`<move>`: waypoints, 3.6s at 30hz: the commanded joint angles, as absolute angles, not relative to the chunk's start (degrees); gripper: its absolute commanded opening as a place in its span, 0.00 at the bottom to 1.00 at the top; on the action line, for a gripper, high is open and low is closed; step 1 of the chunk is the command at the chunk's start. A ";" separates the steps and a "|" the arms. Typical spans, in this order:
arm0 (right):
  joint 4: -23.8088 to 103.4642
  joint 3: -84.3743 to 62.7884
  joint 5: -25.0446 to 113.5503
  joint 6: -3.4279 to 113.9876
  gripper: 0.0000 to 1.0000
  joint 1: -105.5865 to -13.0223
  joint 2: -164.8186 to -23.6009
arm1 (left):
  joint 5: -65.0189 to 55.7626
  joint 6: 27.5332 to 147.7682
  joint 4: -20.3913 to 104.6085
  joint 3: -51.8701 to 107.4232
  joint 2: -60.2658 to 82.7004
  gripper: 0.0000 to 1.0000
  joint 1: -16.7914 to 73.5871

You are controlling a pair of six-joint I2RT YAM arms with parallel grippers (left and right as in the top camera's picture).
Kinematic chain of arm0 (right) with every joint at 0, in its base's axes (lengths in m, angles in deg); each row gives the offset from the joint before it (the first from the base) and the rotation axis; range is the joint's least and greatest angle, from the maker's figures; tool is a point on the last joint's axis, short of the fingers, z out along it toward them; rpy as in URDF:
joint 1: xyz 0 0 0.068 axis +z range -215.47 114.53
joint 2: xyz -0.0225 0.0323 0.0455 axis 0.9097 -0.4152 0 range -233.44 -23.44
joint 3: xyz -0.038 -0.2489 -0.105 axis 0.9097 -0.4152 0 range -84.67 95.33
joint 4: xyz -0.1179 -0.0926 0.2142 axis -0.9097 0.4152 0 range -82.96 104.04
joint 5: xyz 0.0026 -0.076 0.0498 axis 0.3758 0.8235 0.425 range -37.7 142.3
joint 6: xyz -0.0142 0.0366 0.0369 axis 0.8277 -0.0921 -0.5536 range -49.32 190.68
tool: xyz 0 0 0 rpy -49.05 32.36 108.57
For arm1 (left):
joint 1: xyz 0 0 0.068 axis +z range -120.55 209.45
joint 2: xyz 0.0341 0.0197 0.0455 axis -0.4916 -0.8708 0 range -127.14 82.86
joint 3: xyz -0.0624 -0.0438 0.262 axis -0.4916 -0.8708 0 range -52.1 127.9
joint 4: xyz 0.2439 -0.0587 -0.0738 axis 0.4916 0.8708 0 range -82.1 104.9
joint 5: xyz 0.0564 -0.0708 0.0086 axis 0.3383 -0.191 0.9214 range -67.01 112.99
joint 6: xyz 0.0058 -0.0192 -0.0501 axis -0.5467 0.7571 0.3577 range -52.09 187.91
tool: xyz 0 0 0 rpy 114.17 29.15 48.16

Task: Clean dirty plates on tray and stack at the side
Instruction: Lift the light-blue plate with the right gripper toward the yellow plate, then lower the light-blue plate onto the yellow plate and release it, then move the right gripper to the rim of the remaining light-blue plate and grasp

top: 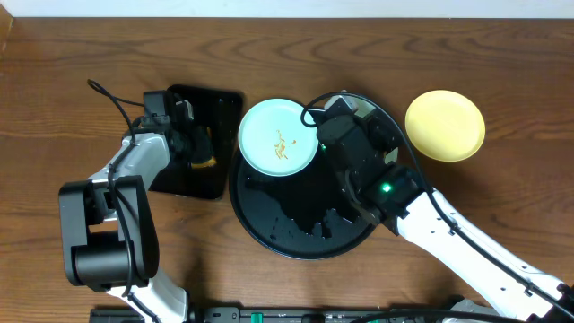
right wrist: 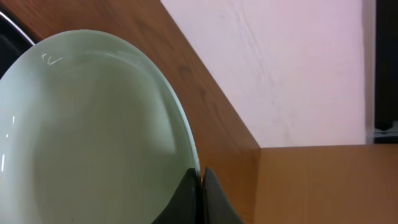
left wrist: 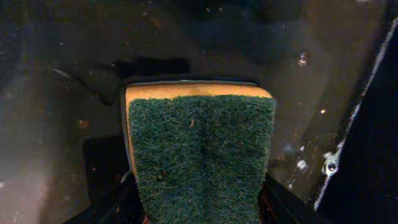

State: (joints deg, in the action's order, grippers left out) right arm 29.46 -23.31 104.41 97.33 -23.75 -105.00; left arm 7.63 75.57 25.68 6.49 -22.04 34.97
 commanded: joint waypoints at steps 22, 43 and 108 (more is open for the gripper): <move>34.64 -21.82 89.35 54.30 0.01 -47.91 -103.90 | 7.55 75.62 27.61 6.71 -22.89 0.58 35.16; 35.34 -21.84 78.27 34.47 0.01 -70.86 -117.45 | 7.57 75.62 28.81 6.71 -22.89 0.58 35.16; 34.09 -21.84 44.29 57.44 0.44 -44.76 -116.38 | 13.38 73.32 33.01 10.84 -21.97 0.76 31.21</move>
State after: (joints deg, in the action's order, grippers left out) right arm 34.05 -22.76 44.35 57.88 -45.11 -117.48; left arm 12.88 72.78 33.01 10.84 -23.09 31.56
